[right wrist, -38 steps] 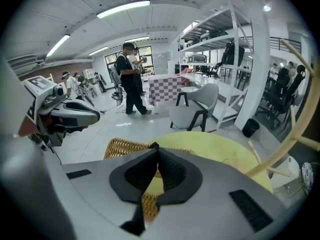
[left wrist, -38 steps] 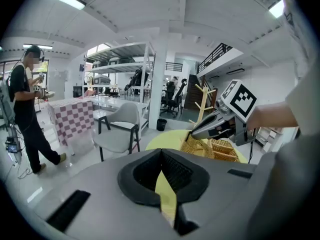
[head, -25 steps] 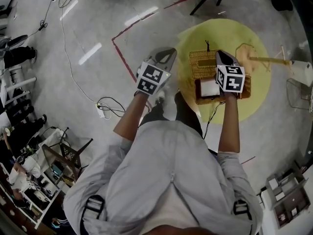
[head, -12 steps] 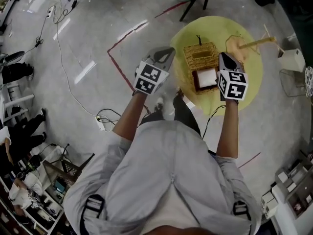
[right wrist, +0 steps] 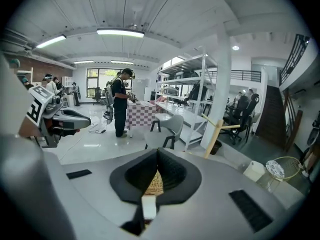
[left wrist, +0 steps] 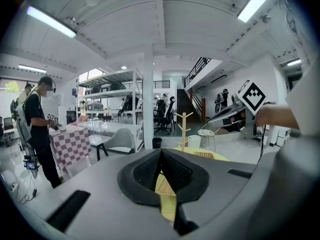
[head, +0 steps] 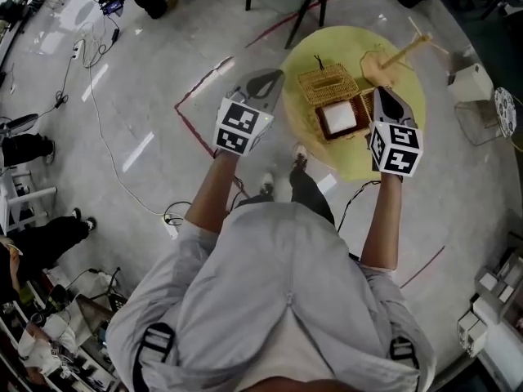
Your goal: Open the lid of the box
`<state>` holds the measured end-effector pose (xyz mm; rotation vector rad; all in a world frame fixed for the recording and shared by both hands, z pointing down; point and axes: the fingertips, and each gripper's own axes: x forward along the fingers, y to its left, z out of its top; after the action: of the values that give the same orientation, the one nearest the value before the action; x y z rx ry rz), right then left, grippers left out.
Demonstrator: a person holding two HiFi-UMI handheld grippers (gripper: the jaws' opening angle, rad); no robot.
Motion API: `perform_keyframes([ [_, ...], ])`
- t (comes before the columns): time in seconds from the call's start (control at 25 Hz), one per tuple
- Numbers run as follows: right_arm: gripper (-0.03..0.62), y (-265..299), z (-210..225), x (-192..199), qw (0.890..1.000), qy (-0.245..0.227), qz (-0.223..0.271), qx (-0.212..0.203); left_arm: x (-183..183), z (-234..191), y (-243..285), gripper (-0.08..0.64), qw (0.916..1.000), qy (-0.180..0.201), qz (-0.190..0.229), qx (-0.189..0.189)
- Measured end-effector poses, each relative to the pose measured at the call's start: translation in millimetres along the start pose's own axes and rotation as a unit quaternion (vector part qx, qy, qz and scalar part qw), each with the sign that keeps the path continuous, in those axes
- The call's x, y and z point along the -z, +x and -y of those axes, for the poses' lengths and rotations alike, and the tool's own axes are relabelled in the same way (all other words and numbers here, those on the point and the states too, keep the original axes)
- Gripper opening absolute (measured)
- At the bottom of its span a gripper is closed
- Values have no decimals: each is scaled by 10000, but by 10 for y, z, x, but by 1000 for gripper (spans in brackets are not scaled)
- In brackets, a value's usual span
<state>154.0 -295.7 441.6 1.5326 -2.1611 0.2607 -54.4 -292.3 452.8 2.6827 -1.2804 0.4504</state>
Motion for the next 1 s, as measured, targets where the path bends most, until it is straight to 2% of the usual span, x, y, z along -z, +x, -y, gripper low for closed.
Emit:
perform_keyframes([
  [0.4, 23, -1021, -216, -210, 9972, -61, 598, 456, -457, 340, -550, 29, 9972, 409, 572, 238],
  [0.6, 23, -1388, -329, -303, 9943, -324, 779, 659, -574, 529, -796, 29, 9943, 729, 700, 338],
  [1.0, 23, -1744, -626, -384, 9924, -557, 895, 640, -751, 782, -1055, 29, 9903, 828, 943, 595],
])
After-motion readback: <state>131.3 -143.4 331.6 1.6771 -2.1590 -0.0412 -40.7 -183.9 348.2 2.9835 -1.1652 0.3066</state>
